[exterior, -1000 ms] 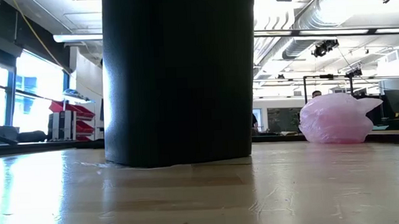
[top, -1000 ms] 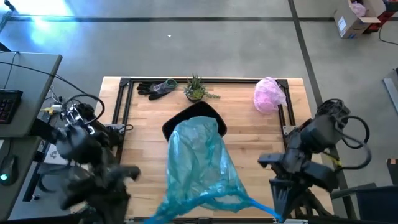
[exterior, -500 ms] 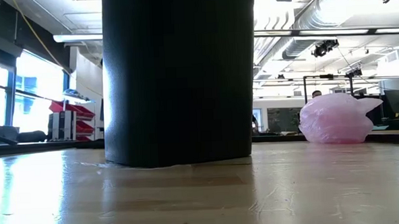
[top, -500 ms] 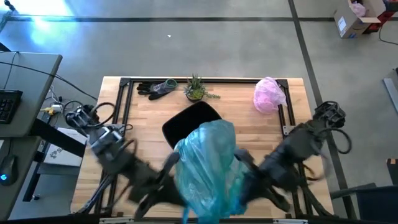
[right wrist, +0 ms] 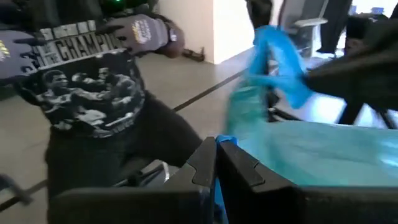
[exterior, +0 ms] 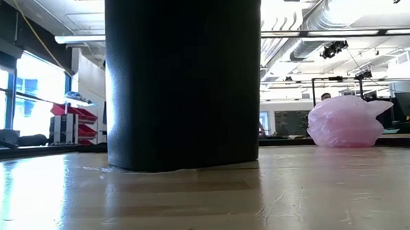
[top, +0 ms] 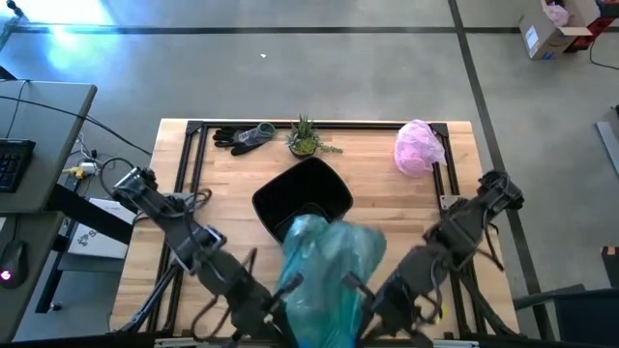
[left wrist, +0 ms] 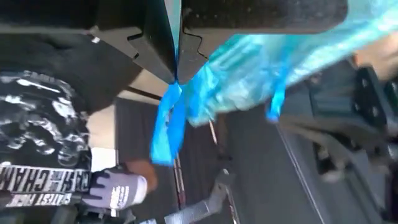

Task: Place trash/remove bag and relplace
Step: Remove the blue trash bag from the trash bin

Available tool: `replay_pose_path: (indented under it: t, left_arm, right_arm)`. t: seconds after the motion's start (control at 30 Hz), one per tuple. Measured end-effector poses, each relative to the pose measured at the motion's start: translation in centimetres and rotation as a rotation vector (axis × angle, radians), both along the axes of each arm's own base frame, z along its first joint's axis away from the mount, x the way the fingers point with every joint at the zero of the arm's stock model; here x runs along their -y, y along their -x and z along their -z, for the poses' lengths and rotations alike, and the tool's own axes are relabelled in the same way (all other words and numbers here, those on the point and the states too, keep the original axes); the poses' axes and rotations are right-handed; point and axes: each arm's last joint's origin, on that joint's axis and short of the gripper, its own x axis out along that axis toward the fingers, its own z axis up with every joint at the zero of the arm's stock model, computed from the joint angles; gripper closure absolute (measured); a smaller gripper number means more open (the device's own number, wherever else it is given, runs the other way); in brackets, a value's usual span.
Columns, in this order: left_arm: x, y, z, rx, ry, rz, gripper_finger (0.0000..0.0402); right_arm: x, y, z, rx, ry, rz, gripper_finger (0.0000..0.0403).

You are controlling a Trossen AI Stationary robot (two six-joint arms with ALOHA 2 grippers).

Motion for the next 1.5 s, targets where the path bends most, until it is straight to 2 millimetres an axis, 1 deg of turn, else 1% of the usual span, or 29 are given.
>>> replay_pose_path:
  t: [0.17, 0.23, 0.3, 0.4, 0.53, 0.63, 0.7, 0.77, 0.83, 0.9, 0.97, 1.03, 1.13, 1.2, 1.27, 1.4, 1.5]
  left_arm:
    - [2.5, -1.2, 3.2, -0.093, -0.001, 0.055, 0.0402]
    - [3.2, -1.7, 4.3, -0.113, -0.005, 0.07, 0.0402]
    - [3.7, -2.2, 4.9, -0.111, 0.006, 0.072, 0.0402]
    - [4.0, -2.7, 5.1, -0.085, 0.032, 0.089, 0.0402]
    - [4.2, -2.7, 4.6, -0.044, 0.078, 0.156, 0.0402]
    - [3.9, -2.4, 4.3, -0.02, 0.021, 0.098, 0.0402]
    - [3.1, -2.3, 4.0, 0.016, -0.057, 0.008, 0.0402]
    - [2.0, -2.2, 2.8, 0.102, -0.112, -0.085, 0.0402]
    - [0.7, -1.9, 0.7, 0.218, -0.118, -0.162, 0.0402]
    - [-0.6, -1.0, -1.6, 0.293, -0.097, -0.214, 0.0402]
    - [-1.6, -0.1, -2.9, 0.286, -0.076, -0.237, 0.0402]
    - [-2.2, 0.7, -3.1, 0.204, -0.055, -0.266, 0.0401]
    - [-2.0, 1.1, -2.1, 0.066, -0.068, -0.315, 0.0396]
    - [-1.3, 0.9, -0.9, 0.0, -0.076, -0.332, 0.0384]
    - [-0.3, 0.4, 0.4, -0.054, -0.081, -0.326, 0.0367]
    - [1.2, -1.2, 2.9, -0.108, -0.104, -0.322, 0.032]
    - [2.0, -1.8, 3.4, -0.087, -0.065, -0.325, 0.0277]
  right_arm:
    - [-2.6, -0.3, 1.8, -0.06, -0.004, -0.028, 0.0403]
    - [-3.1, -0.6, 2.5, -0.077, 0.007, -0.025, 0.0403]
    - [-3.4, -1.1, 3.1, -0.09, 0.017, -0.016, 0.0403]
    - [-3.7, -1.8, 4.0, -0.106, 0.024, -0.009, 0.0403]
    - [-3.7, -2.0, 4.1, -0.129, 0.004, -0.019, 0.0403]
    - [-3.5, -2.1, 4.0, -0.063, 0.051, 0.021, 0.0403]
    - [-3.1, -1.8, 3.4, 0.003, 0.097, 0.051, 0.0403]
    - [-2.3, -1.6, 2.0, 0.122, 0.162, 0.098, 0.0403]
    - [-1.4, -0.9, 0.0, 0.271, 0.24, 0.164, 0.0403]
    - [-0.6, -0.3, -2.1, 0.364, 0.264, 0.225, 0.0403]
    - [0.1, 0.4, -3.7, 0.382, 0.221, 0.217, 0.0403]
    - [0.5, 0.8, -4.5, 0.352, 0.183, 0.202, 0.0403]
    - [0.1, 1.3, -4.1, 0.291, 0.191, 0.19, 0.0403]
    - [-0.3, 1.3, -3.4, 0.251, 0.19, 0.187, 0.0403]
    - [-0.4, 1.2, -2.7, 0.194, 0.175, 0.149, 0.0403]
    - [-0.2, 0.5, -1.6, 0.104, 0.148, 0.195, 0.0403]
    - [0.0, 0.1, -0.8, 0.053, 0.153, 0.233, 0.0403]
